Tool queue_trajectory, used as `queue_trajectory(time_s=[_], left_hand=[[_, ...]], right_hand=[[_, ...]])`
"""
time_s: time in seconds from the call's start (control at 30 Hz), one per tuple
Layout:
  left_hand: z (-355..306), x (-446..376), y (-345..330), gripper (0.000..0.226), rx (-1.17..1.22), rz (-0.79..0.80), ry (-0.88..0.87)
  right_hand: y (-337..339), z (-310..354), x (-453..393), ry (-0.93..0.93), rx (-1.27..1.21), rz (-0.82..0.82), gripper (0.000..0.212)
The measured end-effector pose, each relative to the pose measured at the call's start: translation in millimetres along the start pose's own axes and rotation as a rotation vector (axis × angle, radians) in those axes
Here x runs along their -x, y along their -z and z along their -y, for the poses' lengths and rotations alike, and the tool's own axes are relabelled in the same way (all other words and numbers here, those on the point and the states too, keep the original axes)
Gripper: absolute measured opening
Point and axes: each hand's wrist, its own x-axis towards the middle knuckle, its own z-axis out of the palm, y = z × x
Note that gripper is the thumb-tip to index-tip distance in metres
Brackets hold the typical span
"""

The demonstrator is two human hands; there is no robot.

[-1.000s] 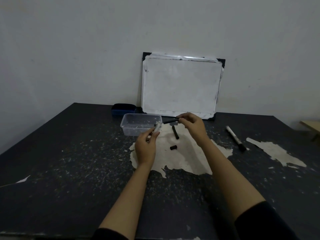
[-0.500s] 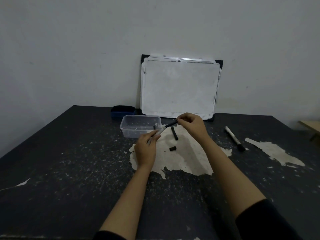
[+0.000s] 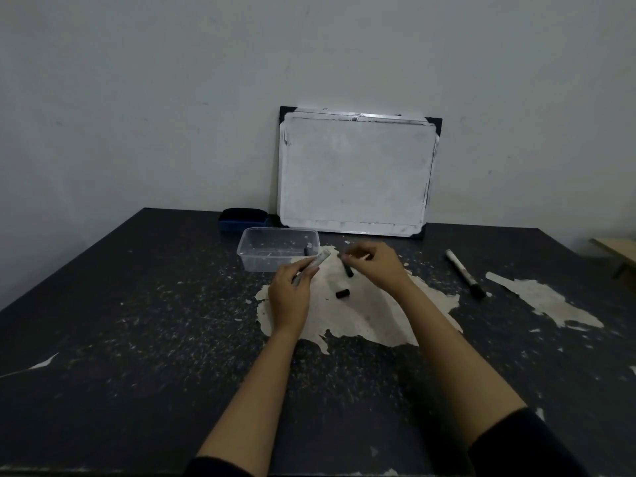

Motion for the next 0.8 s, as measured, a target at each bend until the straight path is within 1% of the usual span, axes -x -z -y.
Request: queue_trajectory(time_s=[0.07, 0.13, 0.2, 0.27, 0.33, 0.4, 0.47, 0.53, 0.73, 0.8], left_hand=[[1, 0, 0, 0.027, -0.003, 0.003, -0.001], [1, 0, 0, 0.028, -0.019, 0.001, -0.015], [0, 0, 0, 0.029, -0.025, -0.002, -0.027], [0, 1, 0, 0.03, -0.024, 0.001, -0.029], [0, 1, 0, 0.031, -0.026, 0.006, -0.024], [-1, 2, 1, 0.03, -0.019, 0.01, -0.016], [-1, 2, 0, 0.03, -0.017, 0.011, -0.015], [0, 1, 0, 0.029, -0.025, 0.014, -0.015], [-1, 2, 0, 0.029, -0.048, 0.025, -0.03], [-1, 1, 0, 0.029, -0.053, 0.031, -0.037]], right_hand=[[-1, -8, 4, -0.034, 0.067, 0.134, 0.012], [-4, -14, 10, -0.082, 0.096, 0.245, 0.017], [-9, -17, 13, -0.106, 0.124, 0.295, 0.02], [-12, -20, 13, -0.103, 0.138, 0.303, 0.016], [-11, -20, 12, -0.08, 0.143, 0.285, 0.015], [-8, -18, 10, -0.044, 0.107, 0.2, 0.015], [-3, -11, 8, -0.008, 0.02, 0.102, 0.016], [1, -3, 6, 0.007, -0.078, 0.045, 0.019], [2, 7, 0, 0.007, -0.292, -0.001, 0.016], [1, 10, 0, 0.002, -0.302, 0.004, 0.017]])
